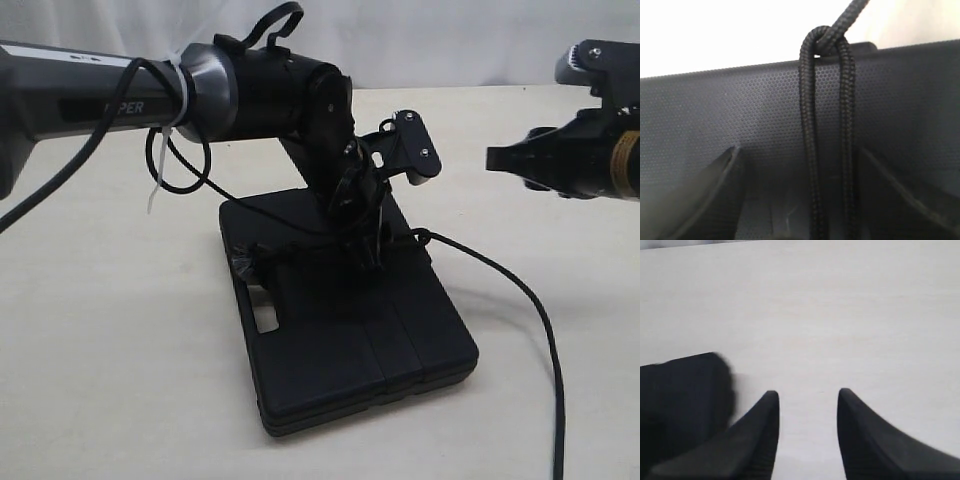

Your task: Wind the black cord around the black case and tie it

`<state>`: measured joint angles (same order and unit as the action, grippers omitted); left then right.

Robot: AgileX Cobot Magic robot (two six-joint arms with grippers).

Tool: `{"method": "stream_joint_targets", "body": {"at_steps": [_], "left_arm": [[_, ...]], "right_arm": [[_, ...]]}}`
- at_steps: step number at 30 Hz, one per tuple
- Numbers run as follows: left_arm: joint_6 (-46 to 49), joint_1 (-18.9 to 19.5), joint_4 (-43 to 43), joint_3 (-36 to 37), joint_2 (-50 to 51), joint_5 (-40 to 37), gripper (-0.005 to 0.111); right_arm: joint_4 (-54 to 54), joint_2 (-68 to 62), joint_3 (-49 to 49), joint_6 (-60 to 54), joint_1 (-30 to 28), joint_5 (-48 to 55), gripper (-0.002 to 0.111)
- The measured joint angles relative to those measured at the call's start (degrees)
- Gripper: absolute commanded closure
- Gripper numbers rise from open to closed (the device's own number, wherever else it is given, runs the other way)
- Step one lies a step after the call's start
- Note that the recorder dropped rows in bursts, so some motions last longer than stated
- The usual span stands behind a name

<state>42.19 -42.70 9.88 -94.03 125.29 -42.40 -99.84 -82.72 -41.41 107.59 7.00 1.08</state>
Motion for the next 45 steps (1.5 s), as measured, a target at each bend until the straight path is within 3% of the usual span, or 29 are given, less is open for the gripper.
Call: {"method": "stream_joint_targets", "body": {"at_steps": [3,5,7,11,14,17,21,24,29,34,38,45], "left_arm": [[-0.1,0.0,-0.1,0.0,0.0,0.2,0.049],[-0.1,0.0,-0.3,0.0,0.0,0.2,0.049],[-0.1,0.0,-0.3,0.0,0.0,0.2,0.049],[-0.1,0.0,-0.4,0.0,0.0,0.2,0.049],[-0.1,0.0,-0.5,0.0,0.0,0.3,0.049],[-0.1,0.0,-0.5,0.0,0.0,0.4,0.049],[-0.1,0.0,-0.5,0.0,0.0,0.4,0.049],[-0.1,0.0,-0.5,0.0,0.0,0.4,0.049],[-0.1,0.0,-0.6,0.0,0.0,0.4,0.049],[-0.1,0.0,-0.6,0.0,0.0,0.4,0.049],[-0.1,0.0,-0.6,0.0,0.0,0.4,0.049],[-0.1,0.0,-0.6,0.0,0.0,0.5,0.049]], "right_arm": [[1.4,-3.0,-1.2,-4.8,-1.2,6.3,0.072],[8.8,-5.1,-3.0,-15.3,-1.3,12.9,0.072],[24.0,-7.3,-6.5,-31.4,-1.3,20.2,0.072],[63.0,-13.9,-19.4,-74.5,-3.4,40.6,0.072],[81.5,-18.0,-26.0,-98.6,-4.2,53.1,0.072],[90.5,-19.0,-26.8,-111.3,-4.2,57.9,0.071],[102.1,-18.5,-24.4,-125.7,-4.2,56.0,0.064],[108.4,-18.3,-21.4,-132.7,-4.2,53.9,0.058],[110.3,-18.3,-17.1,-136.4,-4.2,48.8,0.059],[107.6,-18.2,-15.1,-137.1,-4.2,43.0,0.076],[100.3,-18.2,-14.0,-135.0,-4.2,41.4,0.102],[93.8,-18.6,-13.9,-133.5,-4.2,40.5,0.104]]}}
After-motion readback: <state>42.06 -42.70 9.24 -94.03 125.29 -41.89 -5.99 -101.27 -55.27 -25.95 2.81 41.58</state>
